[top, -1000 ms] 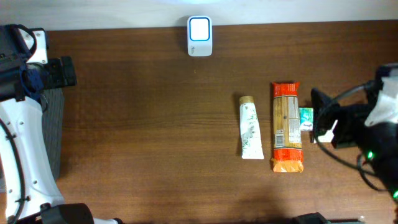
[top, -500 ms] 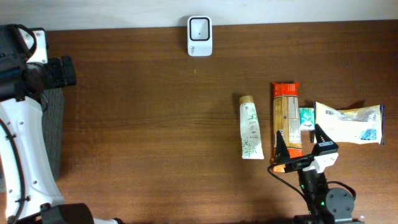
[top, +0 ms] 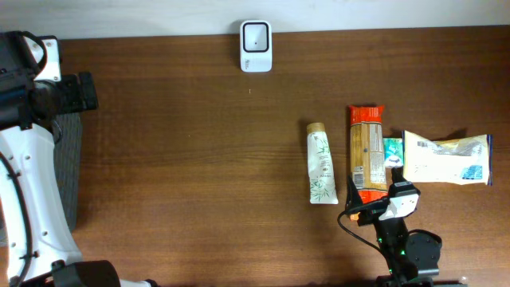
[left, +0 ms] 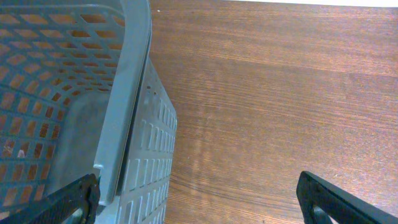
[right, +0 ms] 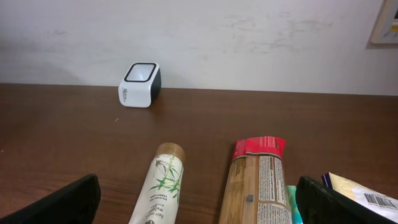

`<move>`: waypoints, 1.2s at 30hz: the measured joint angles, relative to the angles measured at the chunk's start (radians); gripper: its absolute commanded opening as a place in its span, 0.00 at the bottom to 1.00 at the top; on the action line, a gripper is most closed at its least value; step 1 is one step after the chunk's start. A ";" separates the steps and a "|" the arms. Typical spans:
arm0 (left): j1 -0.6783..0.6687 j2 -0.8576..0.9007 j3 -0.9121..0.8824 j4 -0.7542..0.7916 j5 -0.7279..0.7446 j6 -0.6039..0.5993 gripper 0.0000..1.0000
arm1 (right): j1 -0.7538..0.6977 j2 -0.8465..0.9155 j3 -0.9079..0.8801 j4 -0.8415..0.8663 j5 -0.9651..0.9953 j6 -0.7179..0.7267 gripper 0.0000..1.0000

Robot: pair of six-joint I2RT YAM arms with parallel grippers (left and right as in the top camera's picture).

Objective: Scan the item barcode

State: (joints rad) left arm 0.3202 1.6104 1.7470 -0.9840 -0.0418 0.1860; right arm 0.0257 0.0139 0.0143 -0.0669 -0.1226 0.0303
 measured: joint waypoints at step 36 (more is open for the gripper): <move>-0.239 -1.212 -1.359 0.932 0.054 0.031 0.99 | 0.000 -0.004 0.000 0.000 0.000 0.000 0.99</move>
State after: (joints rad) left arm 0.0811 0.3988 0.3878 -0.0525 0.0124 0.2165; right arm 0.0257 0.0097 0.0143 -0.0666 -0.1226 0.0303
